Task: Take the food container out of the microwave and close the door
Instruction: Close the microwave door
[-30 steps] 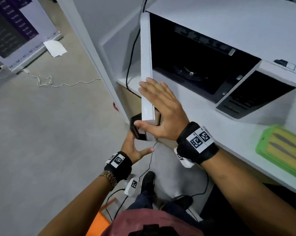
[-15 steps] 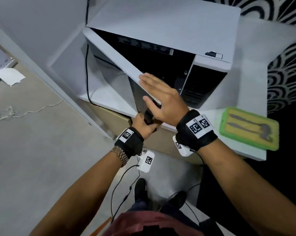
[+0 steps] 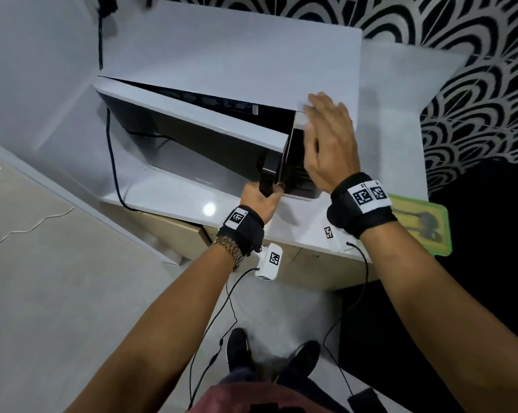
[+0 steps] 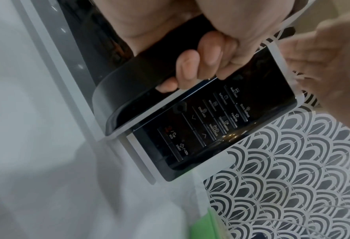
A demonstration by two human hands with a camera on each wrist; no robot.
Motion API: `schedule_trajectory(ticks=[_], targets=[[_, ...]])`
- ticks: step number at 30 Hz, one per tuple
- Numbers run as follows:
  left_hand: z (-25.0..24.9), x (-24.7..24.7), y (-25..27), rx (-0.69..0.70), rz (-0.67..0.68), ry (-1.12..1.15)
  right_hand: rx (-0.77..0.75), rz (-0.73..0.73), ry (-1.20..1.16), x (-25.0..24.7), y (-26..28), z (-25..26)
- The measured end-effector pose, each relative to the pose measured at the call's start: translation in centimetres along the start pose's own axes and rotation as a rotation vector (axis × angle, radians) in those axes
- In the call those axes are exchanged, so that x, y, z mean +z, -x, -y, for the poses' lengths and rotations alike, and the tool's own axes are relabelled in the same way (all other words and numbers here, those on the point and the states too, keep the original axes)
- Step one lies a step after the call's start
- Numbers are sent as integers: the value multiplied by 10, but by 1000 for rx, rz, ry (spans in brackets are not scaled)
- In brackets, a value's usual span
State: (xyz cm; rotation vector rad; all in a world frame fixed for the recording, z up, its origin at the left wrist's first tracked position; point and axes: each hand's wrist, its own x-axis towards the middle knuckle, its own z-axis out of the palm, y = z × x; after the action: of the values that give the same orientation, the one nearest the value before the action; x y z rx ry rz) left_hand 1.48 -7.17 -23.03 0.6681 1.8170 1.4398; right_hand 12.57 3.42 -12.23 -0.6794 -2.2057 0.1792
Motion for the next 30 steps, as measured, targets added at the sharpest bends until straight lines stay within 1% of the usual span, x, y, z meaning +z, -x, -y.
schedule_trajectory(ticks=[3, 6, 8, 12, 14, 21, 26, 30], targets=[[-1, 6, -9, -9, -11, -16, 147, -21, 84, 1, -10, -23], [-6, 12, -17, -11, -17, -12, 193, -9, 128, 4, -19, -35], [-8, 15, -22, -24, -30, -16, 173, -50, 133, 8, -20, -38], [-5, 18, -25, -28, -39, -26, 112, -176, 157, 17, -17, -43], [-5, 19, -27, -34, -42, -13, 82, -211, 167, 18, -18, -44], [-15, 25, -37, -29, -41, -35, 34, -264, 175, 20, -18, -47], [-22, 29, -41, -44, -46, -40, 35, -262, 177, 21, -18, -48], [-22, 28, -39, -31, -14, -39, 30, -262, 193, 22, -18, -49]])
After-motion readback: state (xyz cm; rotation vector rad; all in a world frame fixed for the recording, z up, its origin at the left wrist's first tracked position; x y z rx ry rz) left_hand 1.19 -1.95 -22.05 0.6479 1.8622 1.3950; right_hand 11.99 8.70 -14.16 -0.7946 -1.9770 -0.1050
